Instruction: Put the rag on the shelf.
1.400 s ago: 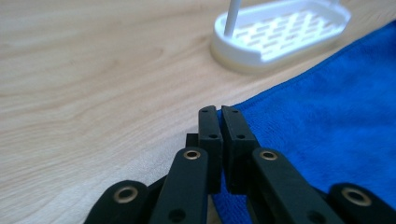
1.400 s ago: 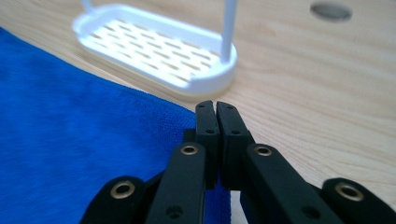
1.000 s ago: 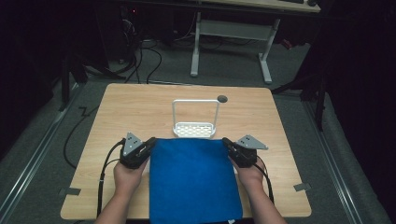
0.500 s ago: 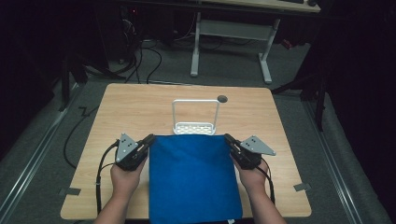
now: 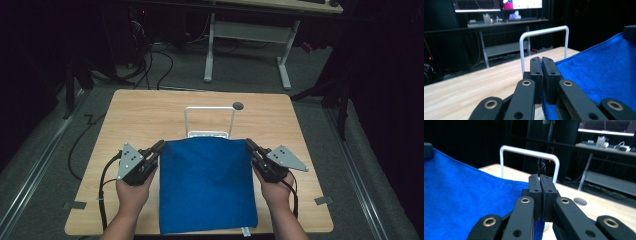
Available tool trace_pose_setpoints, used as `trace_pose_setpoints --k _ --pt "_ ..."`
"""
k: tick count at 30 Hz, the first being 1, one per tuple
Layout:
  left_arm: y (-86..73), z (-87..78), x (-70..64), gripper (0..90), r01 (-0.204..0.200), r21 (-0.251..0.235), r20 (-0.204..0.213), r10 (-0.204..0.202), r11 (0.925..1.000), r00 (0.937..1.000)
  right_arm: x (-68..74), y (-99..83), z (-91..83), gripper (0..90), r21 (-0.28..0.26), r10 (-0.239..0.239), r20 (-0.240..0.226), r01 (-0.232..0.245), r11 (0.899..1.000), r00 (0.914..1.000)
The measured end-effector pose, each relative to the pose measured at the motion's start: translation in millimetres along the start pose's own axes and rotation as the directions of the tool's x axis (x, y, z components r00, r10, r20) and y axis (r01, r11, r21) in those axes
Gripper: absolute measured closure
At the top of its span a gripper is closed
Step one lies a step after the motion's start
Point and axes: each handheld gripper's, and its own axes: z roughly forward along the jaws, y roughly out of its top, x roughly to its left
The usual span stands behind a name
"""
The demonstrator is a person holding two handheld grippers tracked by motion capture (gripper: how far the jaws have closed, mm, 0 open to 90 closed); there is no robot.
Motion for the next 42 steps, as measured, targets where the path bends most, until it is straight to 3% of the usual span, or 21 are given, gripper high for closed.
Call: trace_pose_setpoints --k 4,7,23,30,42 --pt "11.0 -5.9 -1.4 87.7 -0.006 -0.038 -0.002 0.006 0.9993 1.0000 2.0 12.0 -8.5 88.8 -0.049 -0.005 0.005 0.005 0.999 1.0000" --pt "29.4 -11.9 -4.3 87.8 -0.044 -0.092 -0.017 0.042 0.9948 0.9990 2.7 27.6 -18.4 88.8 -0.110 -0.016 0.012 0.017 0.994 0.9998" --pt "85.8 -11.0 -7.3 87.9 -0.087 -0.215 -0.017 0.086 0.9728 0.9962 1.3 86.8 -35.6 88.8 -0.229 -0.091 0.048 0.100 0.968 0.9947" --pt "92.5 -8.9 -5.1 88.0 -0.094 -0.216 -0.020 0.091 0.9719 0.9956 0.8 96.7 -37.6 88.8 -0.244 -0.099 0.057 0.110 0.963 0.9934" --pt "96.9 9.1 12.5 88.2 -0.089 -0.168 -0.032 0.085 0.9817 0.9958 -10.8 100.1 -23.9 88.9 -0.204 -0.073 0.077 0.088 0.975 0.9944"
